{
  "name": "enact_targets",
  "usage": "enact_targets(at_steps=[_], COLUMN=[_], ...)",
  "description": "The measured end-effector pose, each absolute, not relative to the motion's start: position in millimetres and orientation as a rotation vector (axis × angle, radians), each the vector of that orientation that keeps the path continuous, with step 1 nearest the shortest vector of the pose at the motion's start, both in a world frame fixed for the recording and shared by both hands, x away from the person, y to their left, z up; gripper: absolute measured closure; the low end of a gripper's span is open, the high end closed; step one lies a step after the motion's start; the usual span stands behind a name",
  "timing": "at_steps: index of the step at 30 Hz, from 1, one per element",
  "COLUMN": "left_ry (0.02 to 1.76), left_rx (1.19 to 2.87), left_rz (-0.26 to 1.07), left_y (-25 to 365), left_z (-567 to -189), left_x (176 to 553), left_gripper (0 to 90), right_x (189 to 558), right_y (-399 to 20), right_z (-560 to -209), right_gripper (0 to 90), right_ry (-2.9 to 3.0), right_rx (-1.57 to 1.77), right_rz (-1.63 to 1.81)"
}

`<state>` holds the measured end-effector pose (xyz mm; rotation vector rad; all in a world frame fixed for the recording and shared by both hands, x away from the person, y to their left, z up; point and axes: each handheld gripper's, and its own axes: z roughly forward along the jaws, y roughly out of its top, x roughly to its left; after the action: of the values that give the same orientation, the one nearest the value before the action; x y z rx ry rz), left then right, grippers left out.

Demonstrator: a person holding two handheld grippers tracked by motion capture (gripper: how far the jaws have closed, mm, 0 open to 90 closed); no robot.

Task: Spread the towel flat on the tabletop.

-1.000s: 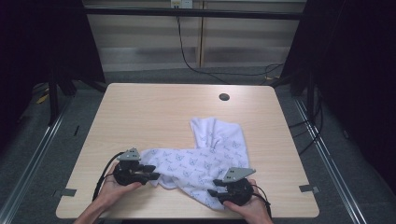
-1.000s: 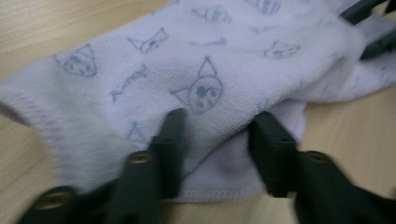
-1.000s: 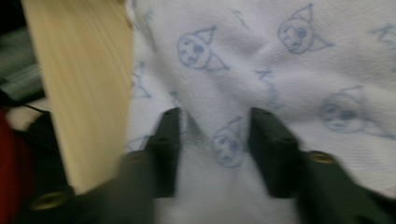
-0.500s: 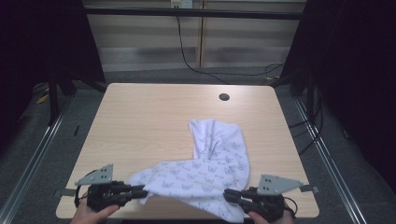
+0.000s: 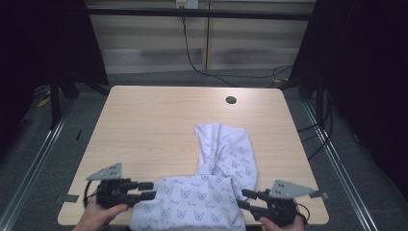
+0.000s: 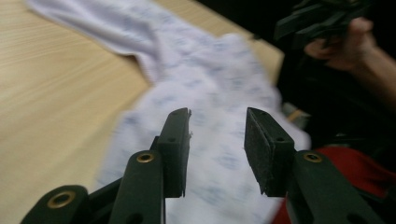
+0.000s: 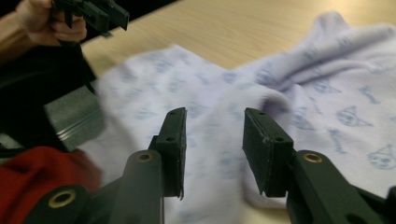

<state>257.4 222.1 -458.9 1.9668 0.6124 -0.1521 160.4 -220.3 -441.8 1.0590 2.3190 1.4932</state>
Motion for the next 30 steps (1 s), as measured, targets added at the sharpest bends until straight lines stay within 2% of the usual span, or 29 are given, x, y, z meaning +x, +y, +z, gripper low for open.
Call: enact_targets(at_steps=[3,6,8,11,14,19,22,24,26,30], left_ry=[0.668,0.702,0.662,0.588,0.571,0.561,0.598,0.642,0.700,0.763], left_rx=[2.043,2.074,2.133,2.185,2.207,2.195,2.140,2.086,2.048,2.017], left_rz=[-0.164,-0.150,-0.151,-0.175,-0.178,-0.241,-0.217,-0.186,-0.111,-0.073], left_y=[195.4,178.4,171.8,174.5,184.4,207.7,217.0,219.3,217.4,198.8], left_z=[-477.5,-491.7,-496.9,-499.4,-500.0,-499.3,-493.2,-486.9,-481.1,-483.6], left_x=[288.1,300.0,296.3,282.8,266.5,242.5,245.1,258.0,278.0,313.5], left_gripper=[61.2,61.4,64.5,75.9,78.2,77.5,72.0,66.9,66.3,65.7], right_x=[197.4,224.8,235.9,240.2,243.4,262.7,278.3,288.6,299.6,315.1], right_y=[-226.5,-228.1,-229.3,-225.8,-222.1,-208.2,-188.7,-175.5,-158.8,-130.8], right_z=[-458.3,-471.1,-480.9,-494.6,-499.6,-502.4,-503.7,-504.3,-504.2,-502.2], right_gripper=[62.3,63.9,61.1,59.6,59.3,58.7,58.4,58.3,58.2,55.5], right_ry=[2.301,2.343,2.367,2.424,2.429,2.430,2.451,2.472,2.495,2.529], right_rx=[1.156,1.185,1.239,1.255,1.250,1.202,1.158,1.116,1.091,1.047], right_rz=[1.445,1.274,1.215,1.129,1.120,1.143,1.159,1.167,1.165,1.149])
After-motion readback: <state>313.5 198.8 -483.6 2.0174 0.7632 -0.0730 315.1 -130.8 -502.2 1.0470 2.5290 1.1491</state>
